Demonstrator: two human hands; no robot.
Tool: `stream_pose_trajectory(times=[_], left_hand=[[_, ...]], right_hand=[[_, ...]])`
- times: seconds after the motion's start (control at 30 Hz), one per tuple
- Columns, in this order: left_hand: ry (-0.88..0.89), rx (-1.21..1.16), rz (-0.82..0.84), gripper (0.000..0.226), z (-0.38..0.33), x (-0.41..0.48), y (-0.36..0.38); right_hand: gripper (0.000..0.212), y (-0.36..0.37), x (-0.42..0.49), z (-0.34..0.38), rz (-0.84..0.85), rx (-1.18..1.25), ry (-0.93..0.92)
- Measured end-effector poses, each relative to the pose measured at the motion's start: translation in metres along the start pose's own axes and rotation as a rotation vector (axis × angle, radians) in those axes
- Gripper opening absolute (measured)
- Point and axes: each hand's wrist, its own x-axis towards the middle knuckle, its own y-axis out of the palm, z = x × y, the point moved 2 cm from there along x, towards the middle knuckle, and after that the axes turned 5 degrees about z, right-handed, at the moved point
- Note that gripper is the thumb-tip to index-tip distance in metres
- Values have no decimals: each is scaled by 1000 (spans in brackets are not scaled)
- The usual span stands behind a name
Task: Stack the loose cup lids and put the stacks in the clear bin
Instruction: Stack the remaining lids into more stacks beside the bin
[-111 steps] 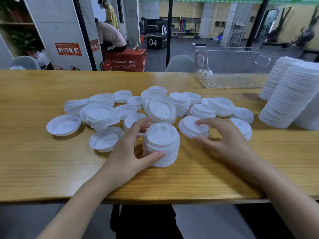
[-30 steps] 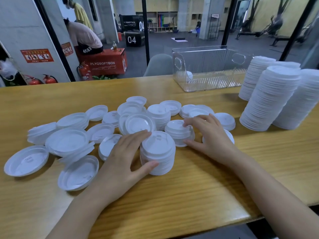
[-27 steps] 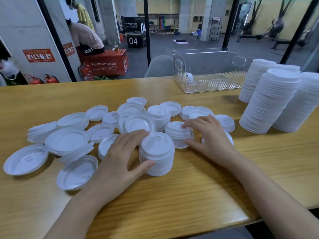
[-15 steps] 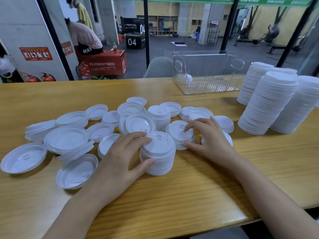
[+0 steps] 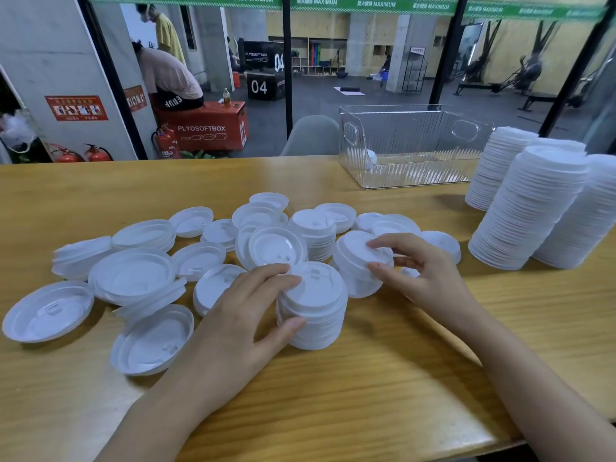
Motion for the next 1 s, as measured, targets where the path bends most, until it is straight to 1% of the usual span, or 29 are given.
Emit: stream_pose_trajectory(times=[0.17, 0.27, 0.33, 0.4, 0.47, 0.53, 0.57, 0.67, 0.83, 0.9, 1.0], left_hand=[[-18, -13, 15, 51, -1, 0, 0], [-33, -56, 30, 53, 0, 1, 0], [-46, -80, 38, 54, -1, 0, -1], [-52, -87, 14, 51, -4, -2, -2], [-79, -112, -41, 48, -7, -4, -3], [-117, -156, -86, 51, -9, -6, -4], [-128, -167, -101, 53, -9, -6, -4], [-133, -149, -129, 53, -5, -8, -3], [-141, -145, -122, 58, -2, -12, -4], [-146, -137, -106, 61, -1, -13, -4], [-139, -128, -86, 60, -1, -13, -2]], right_hand=[[26, 3, 0, -1, 57, -149, -35], [24, 5, 0, -2, 102, -295, -31], [24, 7, -1, -2, 128, -343, -29], [23, 6, 0, 0, 110, -285, -25], [23, 3, 1, 7, 62, -134, -3], [31, 4, 1, 17, 74, 13, 15], [35, 6, 1, 23, 90, 48, -5], [37, 16, 0, 38, 117, 55, -82], [31, 29, -1, 46, 280, -32, -128], [30, 29, -2, 48, 297, -37, -120], [32, 30, -3, 47, 304, -48, -117]])
